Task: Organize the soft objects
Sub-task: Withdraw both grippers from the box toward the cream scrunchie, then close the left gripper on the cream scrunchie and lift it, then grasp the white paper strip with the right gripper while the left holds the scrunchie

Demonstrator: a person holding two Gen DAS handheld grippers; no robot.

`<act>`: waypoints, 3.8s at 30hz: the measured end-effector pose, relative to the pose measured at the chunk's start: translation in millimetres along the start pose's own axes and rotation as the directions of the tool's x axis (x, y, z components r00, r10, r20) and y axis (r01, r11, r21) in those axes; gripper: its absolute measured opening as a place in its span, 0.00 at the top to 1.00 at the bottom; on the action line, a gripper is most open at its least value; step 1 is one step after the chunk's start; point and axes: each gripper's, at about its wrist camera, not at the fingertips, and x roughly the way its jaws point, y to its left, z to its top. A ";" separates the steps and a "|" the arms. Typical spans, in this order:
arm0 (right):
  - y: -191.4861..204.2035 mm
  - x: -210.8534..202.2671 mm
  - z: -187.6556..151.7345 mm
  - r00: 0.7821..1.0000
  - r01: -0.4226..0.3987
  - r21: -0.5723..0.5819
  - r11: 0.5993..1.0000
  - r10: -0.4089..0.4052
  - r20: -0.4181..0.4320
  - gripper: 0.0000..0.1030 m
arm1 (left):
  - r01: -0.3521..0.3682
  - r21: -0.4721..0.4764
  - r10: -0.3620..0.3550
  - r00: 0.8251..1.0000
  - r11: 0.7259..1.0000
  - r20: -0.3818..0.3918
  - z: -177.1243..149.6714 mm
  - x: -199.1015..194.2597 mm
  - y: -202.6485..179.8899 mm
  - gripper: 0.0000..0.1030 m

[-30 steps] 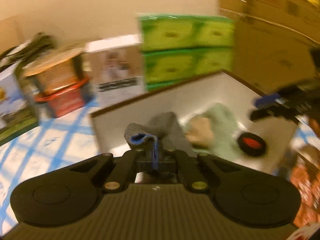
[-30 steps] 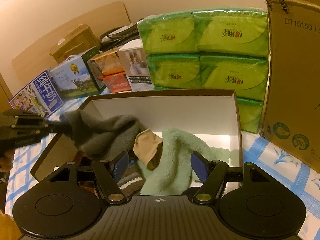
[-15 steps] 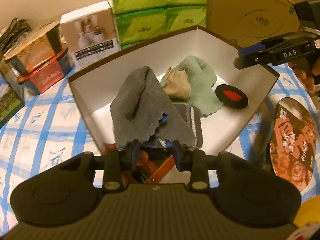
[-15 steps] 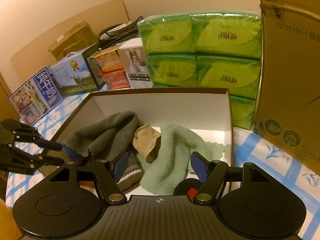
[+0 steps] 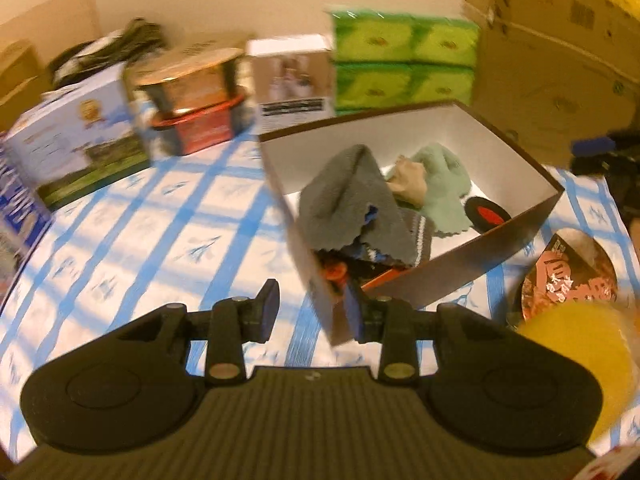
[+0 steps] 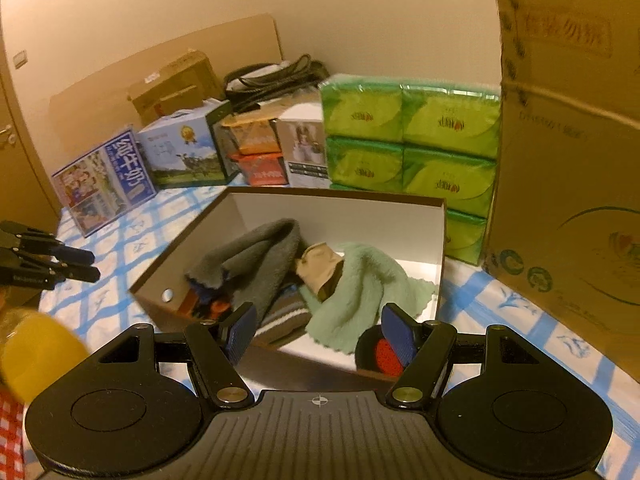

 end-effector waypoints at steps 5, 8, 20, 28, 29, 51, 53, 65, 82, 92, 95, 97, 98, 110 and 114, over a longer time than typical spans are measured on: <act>21.1 -45.4 -16.0 0.999 -0.017 -0.019 1.000 0.018 0.033 0.33 | -0.084 -0.113 0.087 0.996 0.990 0.023 -29.7 -48.9 -1.2 0.68; 35.1 -69.5 -29.7 0.999 -0.026 -0.030 0.999 0.028 0.043 0.33 | -0.110 -0.198 0.115 0.993 0.974 0.010 -51.8 -75.8 -5.2 0.65; 82.1 -136.7 -106.8 0.998 -0.016 -0.068 0.998 0.019 0.052 0.33 | -0.188 -0.261 0.217 0.972 0.947 0.087 -132.3 -173.6 -83.1 0.62; 103.3 -159.3 -151.1 0.999 -0.038 -0.033 0.999 0.040 0.038 0.33 | -0.258 -0.234 0.286 0.953 0.937 0.097 -170.1 -197.9 -154.5 0.47; 106.1 -161.0 -156.7 0.998 -0.043 -0.023 0.999 0.044 0.034 0.33 | -0.260 -0.230 0.288 0.953 0.938 0.098 -175.5 -198.8 -162.6 0.47; 144.7 -146.2 -259.7 0.992 -0.043 -0.036 0.998 0.039 -0.124 0.33 | -0.226 -0.308 0.209 0.974 0.924 -0.086 -261.5 -157.6 -240.2 0.47; 144.6 -143.4 -264.6 0.989 -0.046 -0.030 0.998 0.041 -0.139 0.33 | -0.227 -0.311 0.205 0.973 0.923 -0.103 -266.3 -151.4 -242.8 0.47; 136.0 -125.8 -271.6 0.983 -0.030 0.013 0.999 0.032 -0.183 0.33 | -0.187 -0.311 0.155 0.980 0.932 -0.126 -275.3 -124.5 -245.1 0.47; 118.8 -100.4 -280.2 0.972 0.004 0.069 0.998 0.012 -0.233 0.33 | -0.150 -0.191 0.132 0.986 0.970 -0.106 -285.5 -79.2 -252.5 0.43; 111.8 -87.5 -276.5 0.975 0.006 0.103 0.995 0.017 -0.221 0.33 | -0.131 -0.170 0.118 0.990 0.977 -0.083 -286.3 -69.1 -248.0 0.80; 113.2 -80.8 -272.0 0.978 -0.005 0.100 0.995 0.026 -0.207 0.33 | -0.151 -0.179 0.142 0.988 0.972 -0.063 -283.4 -71.3 -239.8 0.82; 115.8 -75.2 -268.2 0.981 -0.021 0.097 0.995 0.039 -0.190 0.33 | -0.168 -0.188 0.163 0.986 0.968 -0.043 -279.8 -74.2 -231.9 0.82; 117.5 -71.4 -265.6 0.982 -0.031 0.096 0.995 0.048 -0.180 0.33 | -0.175 -0.195 0.172 0.985 0.965 -0.036 -277.1 -75.4 -227.1 0.82; 136.8 -10.6 -228.8 0.989 -0.112 0.140 0.984 0.124 -0.084 0.42 | -0.272 -0.284 0.282 0.959 0.919 -0.005 -248.5 -69.6 -172.6 0.82; 144.7 9.1 -223.7 0.987 -0.111 0.169 0.979 0.128 -0.096 0.48 | -0.279 -0.305 0.292 0.957 0.911 -0.003 -242.5 -62.7 -163.4 0.82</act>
